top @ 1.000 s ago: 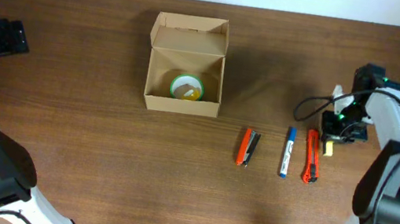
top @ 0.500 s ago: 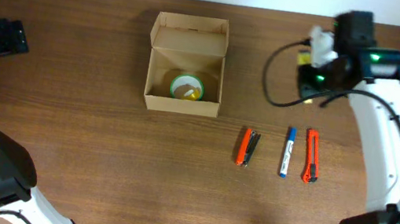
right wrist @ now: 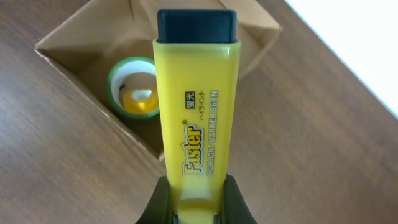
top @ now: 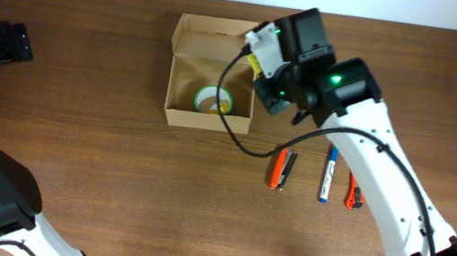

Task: Pack container
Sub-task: 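Carry the yellow highlighter over the box and lower it inside, then open the right gripper to drop the highlighter and lift out, then move the right gripper to the red box cutter and grasp it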

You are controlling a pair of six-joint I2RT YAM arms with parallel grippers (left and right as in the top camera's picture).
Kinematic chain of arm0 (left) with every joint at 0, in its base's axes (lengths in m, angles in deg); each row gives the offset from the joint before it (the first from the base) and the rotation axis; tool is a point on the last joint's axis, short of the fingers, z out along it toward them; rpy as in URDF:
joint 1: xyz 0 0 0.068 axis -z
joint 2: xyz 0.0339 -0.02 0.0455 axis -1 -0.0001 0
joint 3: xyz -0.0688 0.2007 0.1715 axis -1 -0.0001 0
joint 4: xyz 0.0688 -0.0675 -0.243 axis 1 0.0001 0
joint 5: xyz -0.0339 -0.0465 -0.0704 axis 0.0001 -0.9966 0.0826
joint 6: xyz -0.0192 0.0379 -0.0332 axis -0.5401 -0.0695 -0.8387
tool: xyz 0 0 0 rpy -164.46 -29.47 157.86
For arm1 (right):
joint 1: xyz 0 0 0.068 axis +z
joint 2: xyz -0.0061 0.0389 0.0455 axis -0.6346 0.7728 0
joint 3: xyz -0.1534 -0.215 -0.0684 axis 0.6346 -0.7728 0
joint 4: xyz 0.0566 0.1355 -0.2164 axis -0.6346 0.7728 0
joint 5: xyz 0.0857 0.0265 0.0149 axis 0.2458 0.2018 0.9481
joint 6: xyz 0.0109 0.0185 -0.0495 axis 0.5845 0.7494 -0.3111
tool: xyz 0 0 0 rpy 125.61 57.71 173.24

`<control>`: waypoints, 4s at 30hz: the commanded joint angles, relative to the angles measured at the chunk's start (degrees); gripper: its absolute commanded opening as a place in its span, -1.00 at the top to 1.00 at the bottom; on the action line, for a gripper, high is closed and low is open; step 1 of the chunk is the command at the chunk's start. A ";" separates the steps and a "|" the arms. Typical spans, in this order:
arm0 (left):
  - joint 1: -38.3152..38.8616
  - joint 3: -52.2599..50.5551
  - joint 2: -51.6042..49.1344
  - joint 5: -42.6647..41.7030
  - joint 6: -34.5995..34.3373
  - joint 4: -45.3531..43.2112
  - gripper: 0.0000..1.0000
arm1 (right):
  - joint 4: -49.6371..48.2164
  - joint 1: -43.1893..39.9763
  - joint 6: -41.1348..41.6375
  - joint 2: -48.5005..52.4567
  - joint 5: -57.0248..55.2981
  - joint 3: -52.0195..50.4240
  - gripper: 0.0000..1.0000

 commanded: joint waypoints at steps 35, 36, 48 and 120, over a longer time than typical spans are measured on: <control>-0.04 -0.52 0.42 -0.59 1.11 0.00 -1.00 | 6.97 10.86 -30.40 19.78 -2.75 15.54 0.93; -0.04 -0.52 0.42 -0.59 1.11 0.02 -1.00 | 6.69 10.80 -30.77 19.98 -3.58 15.54 0.93; -0.04 -0.52 0.42 -0.59 1.11 0.02 -1.00 | 2.84 6.32 -31.12 24.70 -3.98 15.41 0.94; -0.04 -0.52 0.42 -0.59 1.11 0.02 -1.00 | -2.27 3.43 7.54 6.73 -10.14 14.03 0.39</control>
